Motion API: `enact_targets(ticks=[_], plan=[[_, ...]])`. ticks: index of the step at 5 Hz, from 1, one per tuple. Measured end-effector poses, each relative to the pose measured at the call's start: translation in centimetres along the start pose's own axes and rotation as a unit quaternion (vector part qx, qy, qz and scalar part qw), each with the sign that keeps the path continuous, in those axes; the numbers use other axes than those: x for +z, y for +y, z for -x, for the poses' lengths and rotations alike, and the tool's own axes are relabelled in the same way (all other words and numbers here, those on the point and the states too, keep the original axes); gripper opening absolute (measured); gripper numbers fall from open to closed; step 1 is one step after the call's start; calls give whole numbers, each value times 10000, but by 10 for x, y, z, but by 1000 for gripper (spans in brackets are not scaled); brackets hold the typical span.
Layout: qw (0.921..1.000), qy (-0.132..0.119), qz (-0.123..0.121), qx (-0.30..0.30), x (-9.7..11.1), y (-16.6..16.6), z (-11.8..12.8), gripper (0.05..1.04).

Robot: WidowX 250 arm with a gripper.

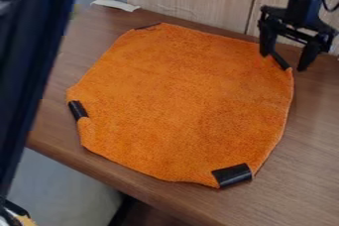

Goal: Fold the edge from bottom to left

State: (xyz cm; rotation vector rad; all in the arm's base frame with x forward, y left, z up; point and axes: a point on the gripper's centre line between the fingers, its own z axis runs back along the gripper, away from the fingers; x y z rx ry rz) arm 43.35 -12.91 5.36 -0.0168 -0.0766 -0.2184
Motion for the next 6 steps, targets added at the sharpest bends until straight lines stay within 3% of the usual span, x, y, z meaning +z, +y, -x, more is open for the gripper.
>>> enact_targets(ticks=[1,3,4,5,6], plan=[[9999,74,90,-105,-18,-3,-5,955],[9997,197,70,-88,-26,-5,-6,395],[9997,219,54,-77,-28,-5,-5,197],[9997,211,47,-64,-27,-6,-4,84],[9997,204,62,-89,-24,-6,0,60]])
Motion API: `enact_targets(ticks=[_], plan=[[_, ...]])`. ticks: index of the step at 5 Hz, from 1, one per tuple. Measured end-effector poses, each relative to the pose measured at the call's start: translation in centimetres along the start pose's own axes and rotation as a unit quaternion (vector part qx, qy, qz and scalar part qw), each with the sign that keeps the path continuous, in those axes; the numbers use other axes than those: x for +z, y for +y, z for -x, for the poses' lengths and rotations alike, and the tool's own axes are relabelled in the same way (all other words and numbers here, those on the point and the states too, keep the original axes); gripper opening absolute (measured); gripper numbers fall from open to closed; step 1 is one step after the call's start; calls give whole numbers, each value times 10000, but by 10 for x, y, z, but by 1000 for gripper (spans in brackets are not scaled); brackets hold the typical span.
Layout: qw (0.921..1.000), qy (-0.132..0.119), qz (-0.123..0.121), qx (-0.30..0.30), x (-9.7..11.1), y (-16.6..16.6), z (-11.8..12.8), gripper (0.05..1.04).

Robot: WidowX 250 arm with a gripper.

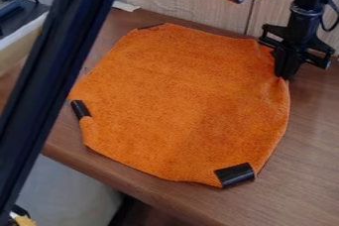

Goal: Fold the edge from bottom to left

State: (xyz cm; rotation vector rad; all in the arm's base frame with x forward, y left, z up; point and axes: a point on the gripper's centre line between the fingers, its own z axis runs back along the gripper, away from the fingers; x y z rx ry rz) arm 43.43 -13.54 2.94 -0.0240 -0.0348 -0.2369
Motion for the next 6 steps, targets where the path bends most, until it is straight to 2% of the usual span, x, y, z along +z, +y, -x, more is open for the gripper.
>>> enact_targets(ticks=[1,2,3,4,5,6], plan=[[10000,-52,40,-23,20,0,4,59],[9989,-476,43,25,68,10,1,58],[9967,-795,-8,186,108,25,20,58],[9936,-984,-82,551,135,53,60,58],[9936,-831,-167,745,131,71,101,58],[9944,-420,-160,952,107,81,138,58]])
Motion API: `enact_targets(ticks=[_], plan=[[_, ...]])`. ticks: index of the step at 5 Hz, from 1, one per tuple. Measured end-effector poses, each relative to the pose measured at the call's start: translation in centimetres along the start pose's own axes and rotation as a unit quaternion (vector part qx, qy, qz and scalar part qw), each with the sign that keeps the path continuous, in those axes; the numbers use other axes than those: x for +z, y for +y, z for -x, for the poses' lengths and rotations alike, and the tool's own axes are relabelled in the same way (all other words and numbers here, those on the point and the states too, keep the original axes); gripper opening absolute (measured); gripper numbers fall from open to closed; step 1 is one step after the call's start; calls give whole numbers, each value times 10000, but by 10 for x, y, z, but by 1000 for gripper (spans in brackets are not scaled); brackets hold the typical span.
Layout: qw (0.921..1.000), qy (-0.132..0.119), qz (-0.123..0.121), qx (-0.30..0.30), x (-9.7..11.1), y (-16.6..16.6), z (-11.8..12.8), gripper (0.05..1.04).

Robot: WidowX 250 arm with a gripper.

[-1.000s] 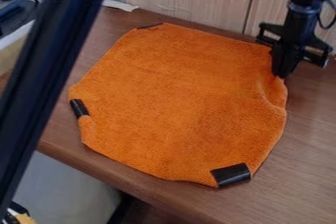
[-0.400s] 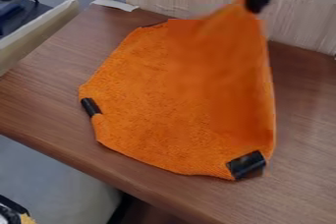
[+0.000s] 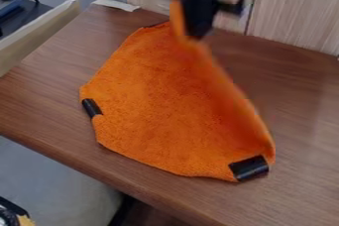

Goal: Fold the edge from bottom to left

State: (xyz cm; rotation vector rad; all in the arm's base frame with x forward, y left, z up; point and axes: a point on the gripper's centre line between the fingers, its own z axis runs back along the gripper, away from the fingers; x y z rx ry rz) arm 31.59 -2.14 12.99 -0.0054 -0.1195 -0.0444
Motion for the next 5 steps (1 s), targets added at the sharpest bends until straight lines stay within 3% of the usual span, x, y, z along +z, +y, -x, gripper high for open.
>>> enact_targets(ticks=[1,3,4,5], plan=[[9997,253,36,32,-21,4,20,58],[9998,130,-139,29,-48,15,34,57],[9994,324,-82,-13,-78,19,42,55],[9994,339,-83,23,-85,21,44,78]])
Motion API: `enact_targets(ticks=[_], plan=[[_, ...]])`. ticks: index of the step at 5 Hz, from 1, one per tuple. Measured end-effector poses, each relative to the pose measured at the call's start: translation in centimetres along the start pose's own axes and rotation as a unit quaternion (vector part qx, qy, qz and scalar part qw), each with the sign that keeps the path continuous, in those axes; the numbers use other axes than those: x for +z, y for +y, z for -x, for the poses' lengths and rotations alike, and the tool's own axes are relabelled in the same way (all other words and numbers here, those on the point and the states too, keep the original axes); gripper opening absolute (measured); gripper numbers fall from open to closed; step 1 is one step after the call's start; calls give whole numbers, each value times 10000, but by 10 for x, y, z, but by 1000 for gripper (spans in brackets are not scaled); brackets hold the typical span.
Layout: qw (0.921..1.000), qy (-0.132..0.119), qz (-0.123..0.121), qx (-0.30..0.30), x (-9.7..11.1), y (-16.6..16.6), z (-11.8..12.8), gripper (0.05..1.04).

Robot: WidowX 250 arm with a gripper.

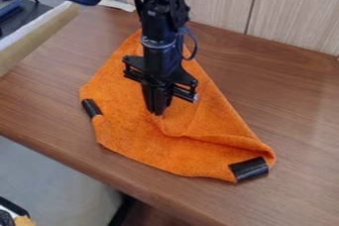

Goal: Fold the edge from bottom to left

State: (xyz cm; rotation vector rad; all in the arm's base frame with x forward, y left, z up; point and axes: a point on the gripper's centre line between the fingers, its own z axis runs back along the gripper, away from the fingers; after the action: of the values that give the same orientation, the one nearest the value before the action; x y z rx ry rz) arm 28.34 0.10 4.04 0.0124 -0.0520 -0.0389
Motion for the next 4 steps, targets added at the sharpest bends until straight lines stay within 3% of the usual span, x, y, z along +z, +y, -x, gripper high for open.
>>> enact_targets(ticks=[1,3,4], plan=[[9999,69,-63,62,3,0,0,224],[9998,105,-141,-72,9,-2,-4,782],[9994,87,-176,-279,22,-9,-15,999]])
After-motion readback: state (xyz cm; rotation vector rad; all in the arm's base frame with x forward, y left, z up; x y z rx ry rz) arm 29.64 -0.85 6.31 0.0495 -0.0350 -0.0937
